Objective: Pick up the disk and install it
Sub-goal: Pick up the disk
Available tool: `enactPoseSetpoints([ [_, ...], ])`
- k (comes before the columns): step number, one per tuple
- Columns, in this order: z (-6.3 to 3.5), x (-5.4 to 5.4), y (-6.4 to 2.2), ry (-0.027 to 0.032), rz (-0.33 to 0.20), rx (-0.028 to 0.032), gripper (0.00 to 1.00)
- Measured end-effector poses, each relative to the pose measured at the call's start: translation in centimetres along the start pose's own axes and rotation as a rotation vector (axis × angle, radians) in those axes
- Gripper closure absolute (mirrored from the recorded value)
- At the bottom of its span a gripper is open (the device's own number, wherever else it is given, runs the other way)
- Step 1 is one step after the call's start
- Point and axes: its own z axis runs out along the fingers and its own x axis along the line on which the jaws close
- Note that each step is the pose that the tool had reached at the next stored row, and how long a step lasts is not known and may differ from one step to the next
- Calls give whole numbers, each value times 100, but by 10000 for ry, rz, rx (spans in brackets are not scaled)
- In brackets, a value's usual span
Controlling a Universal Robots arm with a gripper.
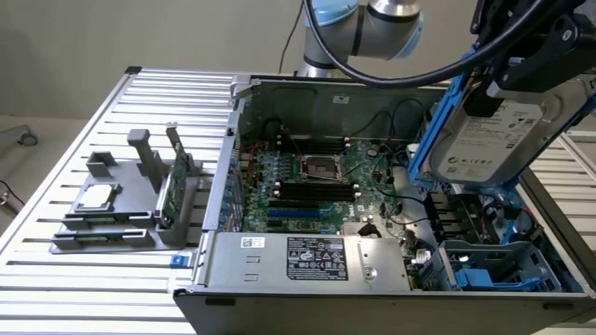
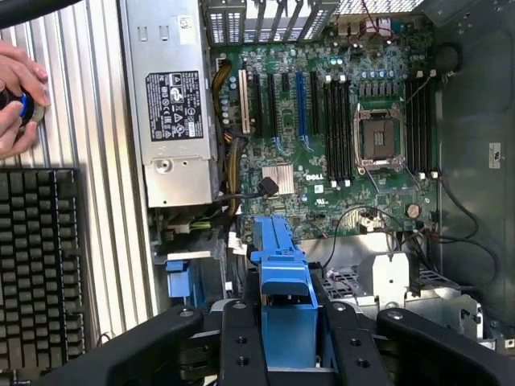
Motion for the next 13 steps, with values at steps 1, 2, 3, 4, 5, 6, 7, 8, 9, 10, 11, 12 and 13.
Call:
enactPoseSetpoints([
  [1,0,25,-2,1,9,2,67],
  [2,1,51,-4,2,16,3,67],
  [3,2,79,-7,5,20,4,67],
  [4,2,107,-10,6,24,5,67],
  [5,4,137,-12,6,29,6,67],
  [6,7,169,-15,6,33,8,67],
  [7,10,200,-18,5,37,11,67],
  [8,13,233,-21,6,38,12,67],
  [9,17,267,-24,6,38,14,67],
  [10,22,302,-27,5,38,14,67],
  [11,28,337,-31,4,38,15,67],
  [12,34,374,-37,4,38,16,67],
  [13,41,408,-43,5,38,17,67],
])
